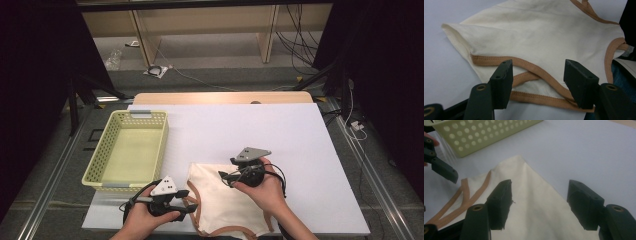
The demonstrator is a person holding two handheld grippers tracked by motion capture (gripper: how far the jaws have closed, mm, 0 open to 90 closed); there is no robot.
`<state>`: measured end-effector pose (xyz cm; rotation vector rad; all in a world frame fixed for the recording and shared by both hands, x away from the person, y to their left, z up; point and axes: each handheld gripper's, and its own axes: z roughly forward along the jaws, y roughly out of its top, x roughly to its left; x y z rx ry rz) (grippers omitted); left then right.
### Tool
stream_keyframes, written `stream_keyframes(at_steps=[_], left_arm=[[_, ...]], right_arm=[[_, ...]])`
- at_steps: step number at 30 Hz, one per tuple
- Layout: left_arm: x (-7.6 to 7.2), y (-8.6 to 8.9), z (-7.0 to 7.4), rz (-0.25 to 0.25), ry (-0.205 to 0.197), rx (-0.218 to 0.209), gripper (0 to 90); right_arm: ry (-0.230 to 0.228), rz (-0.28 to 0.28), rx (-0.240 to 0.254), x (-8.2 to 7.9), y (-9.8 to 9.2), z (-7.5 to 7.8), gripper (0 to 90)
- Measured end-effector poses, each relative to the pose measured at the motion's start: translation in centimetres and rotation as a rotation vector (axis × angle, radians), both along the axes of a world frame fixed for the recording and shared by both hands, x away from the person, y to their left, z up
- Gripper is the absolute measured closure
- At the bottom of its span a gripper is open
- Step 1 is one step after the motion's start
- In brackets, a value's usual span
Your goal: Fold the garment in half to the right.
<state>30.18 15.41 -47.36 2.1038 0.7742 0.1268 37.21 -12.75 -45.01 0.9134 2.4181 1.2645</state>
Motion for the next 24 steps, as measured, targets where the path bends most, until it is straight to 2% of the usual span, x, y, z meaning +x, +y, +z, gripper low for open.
stream_keyframes(at_steps=[10,24], left_arm=[[-0.2,0.4,-0.2,0.004,0.003,0.007,40.0],[-0.5,0.5,-0.4,-0.002,0.016,0.007,40.0]], right_arm=[[0.010,0.044,-0.009,2.1,2.8,0.5,41.4],[0.047,0.098,-0.069,4.4,6.3,-0.3,46.0]])
